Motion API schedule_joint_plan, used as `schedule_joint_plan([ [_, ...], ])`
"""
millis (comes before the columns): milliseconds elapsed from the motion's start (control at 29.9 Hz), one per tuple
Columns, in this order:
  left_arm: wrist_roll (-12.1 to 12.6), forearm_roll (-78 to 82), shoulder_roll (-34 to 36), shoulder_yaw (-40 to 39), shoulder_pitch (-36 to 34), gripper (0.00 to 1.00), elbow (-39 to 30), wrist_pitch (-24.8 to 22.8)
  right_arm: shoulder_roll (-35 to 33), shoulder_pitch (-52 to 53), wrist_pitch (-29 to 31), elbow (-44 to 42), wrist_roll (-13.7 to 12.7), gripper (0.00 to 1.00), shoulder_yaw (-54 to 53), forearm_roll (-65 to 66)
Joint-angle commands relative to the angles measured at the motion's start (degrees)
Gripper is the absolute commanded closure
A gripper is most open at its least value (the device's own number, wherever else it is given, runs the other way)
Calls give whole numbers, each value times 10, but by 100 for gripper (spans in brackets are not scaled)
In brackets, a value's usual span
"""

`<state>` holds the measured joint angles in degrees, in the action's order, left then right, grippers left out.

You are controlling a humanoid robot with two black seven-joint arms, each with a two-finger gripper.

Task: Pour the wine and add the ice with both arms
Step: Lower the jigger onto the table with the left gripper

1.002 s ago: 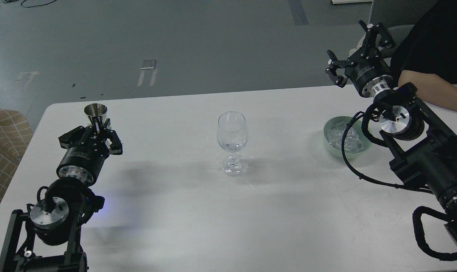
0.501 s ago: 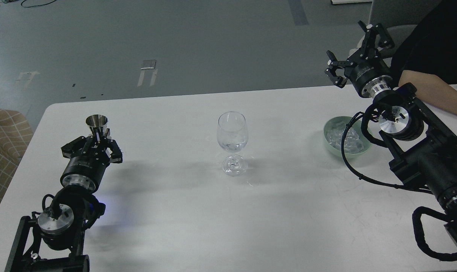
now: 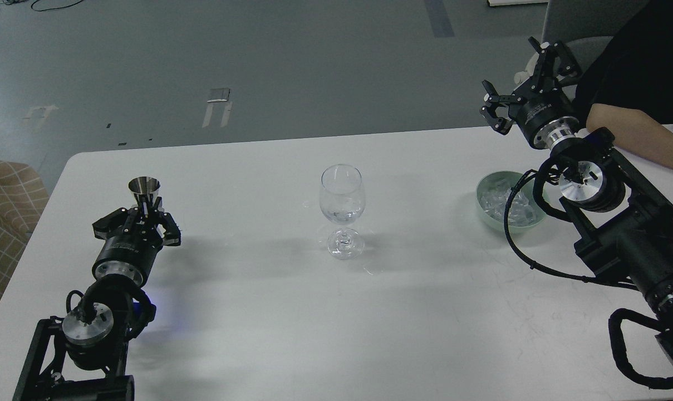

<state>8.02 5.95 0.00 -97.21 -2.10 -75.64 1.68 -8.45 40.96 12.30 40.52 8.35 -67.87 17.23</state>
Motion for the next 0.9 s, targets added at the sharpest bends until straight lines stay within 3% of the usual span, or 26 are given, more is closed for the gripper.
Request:
schedule_joint_plan([
  [0,-2,9,0,0,0,82,6,0,0,0,0,0,0,0,0,0],
  [234,-4,11,0,0,-11,81,16,0,-2,0,0,0,0,0,-2,0],
  [501,-3,12,0,0,-19,66,27,0,1,-1,0,0,0,0,-1,0],
  [869,-3,16,0,0,-19,56,28,4,-1,-1,0,0,0,0,-2,0],
])
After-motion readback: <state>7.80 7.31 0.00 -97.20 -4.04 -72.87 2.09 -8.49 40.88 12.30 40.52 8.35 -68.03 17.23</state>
